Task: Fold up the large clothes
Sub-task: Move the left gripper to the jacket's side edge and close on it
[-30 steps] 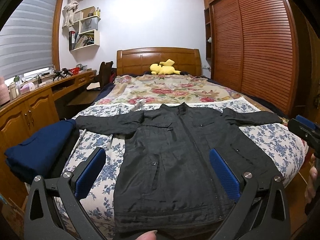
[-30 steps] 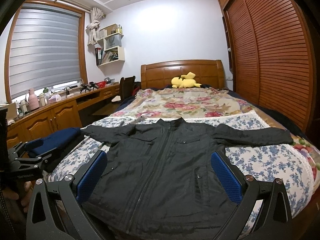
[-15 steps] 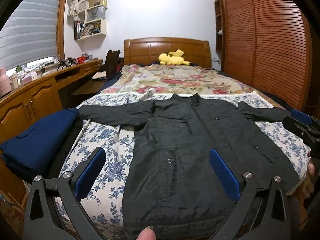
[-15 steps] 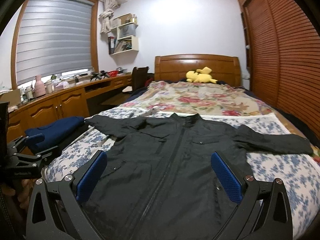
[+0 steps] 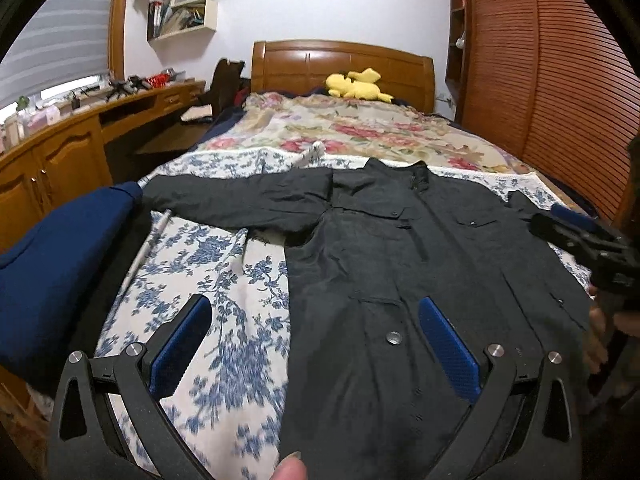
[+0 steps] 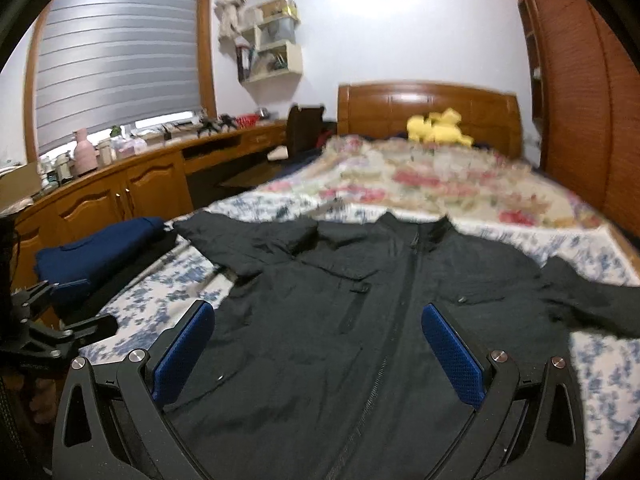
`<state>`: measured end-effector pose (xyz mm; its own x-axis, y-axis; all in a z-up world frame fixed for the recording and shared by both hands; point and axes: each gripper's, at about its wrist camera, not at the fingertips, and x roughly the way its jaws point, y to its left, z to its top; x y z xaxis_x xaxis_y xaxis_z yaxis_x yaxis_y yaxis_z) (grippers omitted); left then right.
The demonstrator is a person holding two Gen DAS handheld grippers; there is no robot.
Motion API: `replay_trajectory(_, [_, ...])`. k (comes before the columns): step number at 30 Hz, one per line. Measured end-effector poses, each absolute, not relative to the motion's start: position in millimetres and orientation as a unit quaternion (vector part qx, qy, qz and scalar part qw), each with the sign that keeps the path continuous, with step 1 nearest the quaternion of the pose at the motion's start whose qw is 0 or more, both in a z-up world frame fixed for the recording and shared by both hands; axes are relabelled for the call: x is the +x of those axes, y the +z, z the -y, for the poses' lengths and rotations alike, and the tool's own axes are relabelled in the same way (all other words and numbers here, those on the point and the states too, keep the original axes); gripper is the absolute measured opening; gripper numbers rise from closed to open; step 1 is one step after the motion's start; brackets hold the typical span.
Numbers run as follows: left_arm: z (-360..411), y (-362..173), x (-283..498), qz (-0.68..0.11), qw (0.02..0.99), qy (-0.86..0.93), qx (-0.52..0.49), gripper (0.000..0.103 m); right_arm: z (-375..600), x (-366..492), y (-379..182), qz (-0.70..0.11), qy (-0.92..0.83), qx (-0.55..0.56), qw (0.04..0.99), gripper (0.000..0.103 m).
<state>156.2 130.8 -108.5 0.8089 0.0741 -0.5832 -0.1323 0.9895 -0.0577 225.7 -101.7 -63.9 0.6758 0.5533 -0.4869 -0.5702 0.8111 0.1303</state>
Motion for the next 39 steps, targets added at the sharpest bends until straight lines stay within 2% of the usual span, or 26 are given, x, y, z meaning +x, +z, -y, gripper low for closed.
replay_trajectory(11, [-180,-137,237,-0.339,0.938,0.053,-0.047,0.103,88,301,-115,-0.336,0.311,-0.036,0.888,0.102])
replay_trajectory(19, [-213,-145,312,-0.364,0.928,0.062,-0.055,0.088,93,319,-117,-0.368,0.321,-0.022,0.872,0.102])
replay_trajectory(21, [-224,-147,327,-0.365,0.926,0.068,-0.066,0.085,95,318,-115,-0.370,0.321,-0.022,0.872,0.102])
replay_trajectory(30, [-269,-168,388,-0.389,0.908,0.112,-0.111,0.085,89,317,-115,-0.359,0.320,-0.027,0.876,0.102])
replay_trajectory(39, [-308,-196,406,-0.432,0.868,0.156,-0.189,0.085,76,312,-120,-0.353,0.320,-0.029,0.879,0.102])
